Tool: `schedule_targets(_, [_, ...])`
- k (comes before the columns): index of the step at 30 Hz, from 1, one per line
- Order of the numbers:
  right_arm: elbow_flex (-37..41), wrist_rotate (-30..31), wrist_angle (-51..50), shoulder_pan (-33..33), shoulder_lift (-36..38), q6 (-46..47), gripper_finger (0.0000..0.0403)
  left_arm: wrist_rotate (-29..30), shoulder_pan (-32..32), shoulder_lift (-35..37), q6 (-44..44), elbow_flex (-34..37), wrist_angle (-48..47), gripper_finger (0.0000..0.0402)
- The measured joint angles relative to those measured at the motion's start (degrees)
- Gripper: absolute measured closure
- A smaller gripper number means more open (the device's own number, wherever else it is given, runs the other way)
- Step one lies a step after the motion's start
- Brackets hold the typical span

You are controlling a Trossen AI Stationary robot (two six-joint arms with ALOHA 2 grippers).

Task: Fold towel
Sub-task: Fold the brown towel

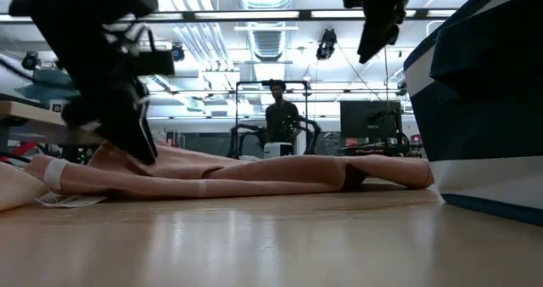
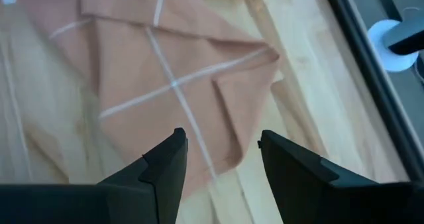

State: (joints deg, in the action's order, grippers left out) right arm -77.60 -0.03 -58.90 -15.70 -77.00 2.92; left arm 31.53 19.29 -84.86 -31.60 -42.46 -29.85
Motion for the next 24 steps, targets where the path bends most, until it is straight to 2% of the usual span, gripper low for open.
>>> schedule_targets(6, [4.58, 0.02, 1.38, 1.65, 3.02, 3.51, 0.0218, 4.20, -0.09, -8.41, 1.60, -3.63, -1.98, 0.0217])
schedule_targets(10, [6.64, 0.07, 2.45, 1.85, 3.80, 3.71, 0.0220, 5.06, -0.34, -10.52, 5.28, -5.78, -2.14, 0.0243])
schedule_targets(12, [7.44, 0.07, 3.57, 1.85, 3.83, 3.71, 0.0220, 5.69, -0.46, -10.56, 6.04, -6.53, -2.22, 0.0275])
schedule_targets(16, [8.66, 0.07, 4.78, 1.85, 3.83, 4.14, 0.0220, 10.12, -0.55, -9.14, 4.51, -6.96, -2.93, 0.0381])
schedule_targets(20, [9.96, 0.15, 4.98, 1.85, 3.81, 4.95, 0.0220, 18.25, -0.55, -6.09, 1.87, -8.27, -7.89, 0.0397])
schedule_targets(22, [10.64, 0.15, 5.62, 1.85, 3.88, 5.06, 0.0221, 18.60, -0.56, -4.22, 3.01, -9.69, -9.78, 0.0399])
schedule_targets(24, [11.34, 0.16, 5.67, 1.85, 3.88, 5.04, 0.0222, 15.25, -0.59, -2.16, 8.26, -10.99, -8.97, 0.0392])
